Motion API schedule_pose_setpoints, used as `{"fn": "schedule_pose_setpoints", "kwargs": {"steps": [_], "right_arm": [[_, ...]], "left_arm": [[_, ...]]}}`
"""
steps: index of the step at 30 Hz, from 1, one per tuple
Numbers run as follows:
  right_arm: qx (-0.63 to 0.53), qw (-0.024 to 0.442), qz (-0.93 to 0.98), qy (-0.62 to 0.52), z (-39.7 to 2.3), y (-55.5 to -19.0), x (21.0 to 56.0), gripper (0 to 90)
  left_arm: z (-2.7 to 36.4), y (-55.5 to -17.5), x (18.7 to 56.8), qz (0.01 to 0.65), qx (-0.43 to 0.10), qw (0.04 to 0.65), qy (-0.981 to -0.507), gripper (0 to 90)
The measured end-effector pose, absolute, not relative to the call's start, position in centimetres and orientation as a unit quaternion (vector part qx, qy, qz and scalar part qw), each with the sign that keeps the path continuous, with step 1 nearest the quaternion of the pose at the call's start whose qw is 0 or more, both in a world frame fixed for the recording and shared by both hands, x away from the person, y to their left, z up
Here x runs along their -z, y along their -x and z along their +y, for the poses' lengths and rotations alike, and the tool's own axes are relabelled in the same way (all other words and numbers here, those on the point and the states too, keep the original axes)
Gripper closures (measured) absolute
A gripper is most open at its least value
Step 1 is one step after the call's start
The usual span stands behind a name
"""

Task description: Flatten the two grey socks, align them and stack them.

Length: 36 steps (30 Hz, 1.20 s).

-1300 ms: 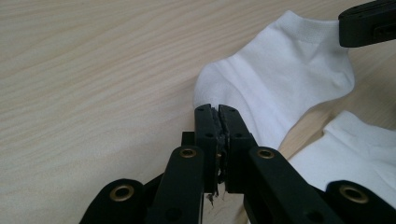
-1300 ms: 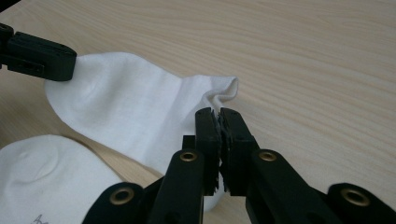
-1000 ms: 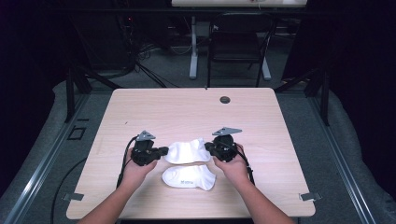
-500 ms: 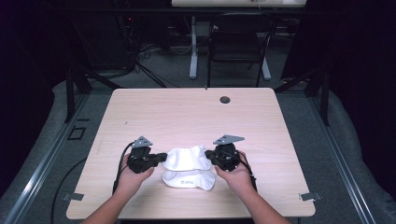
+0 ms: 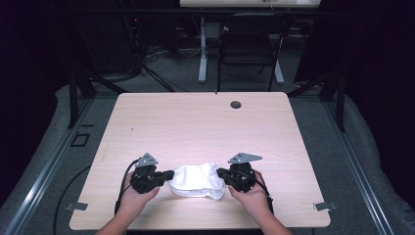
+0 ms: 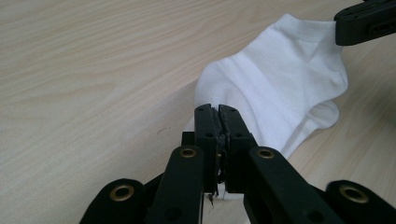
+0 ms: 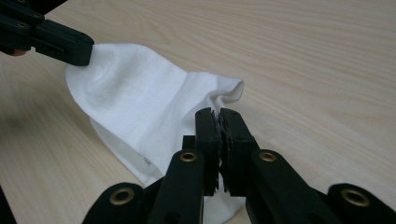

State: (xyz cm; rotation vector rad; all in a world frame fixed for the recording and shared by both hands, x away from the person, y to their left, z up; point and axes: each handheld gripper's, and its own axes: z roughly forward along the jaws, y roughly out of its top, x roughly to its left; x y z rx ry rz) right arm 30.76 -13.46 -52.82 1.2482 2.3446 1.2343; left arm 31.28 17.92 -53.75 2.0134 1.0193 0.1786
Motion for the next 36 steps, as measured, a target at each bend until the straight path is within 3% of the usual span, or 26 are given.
{"fn": "schedule_pose_setpoints", "kwargs": {"steps": [36], "right_arm": [[-0.392,0.092,0.803,-0.44,-14.1,-29.8,55.5,86.7]], "left_arm": [[17.2,-31.4,56.6,0.416,-0.063,0.407,-0.811,87.2]]}}
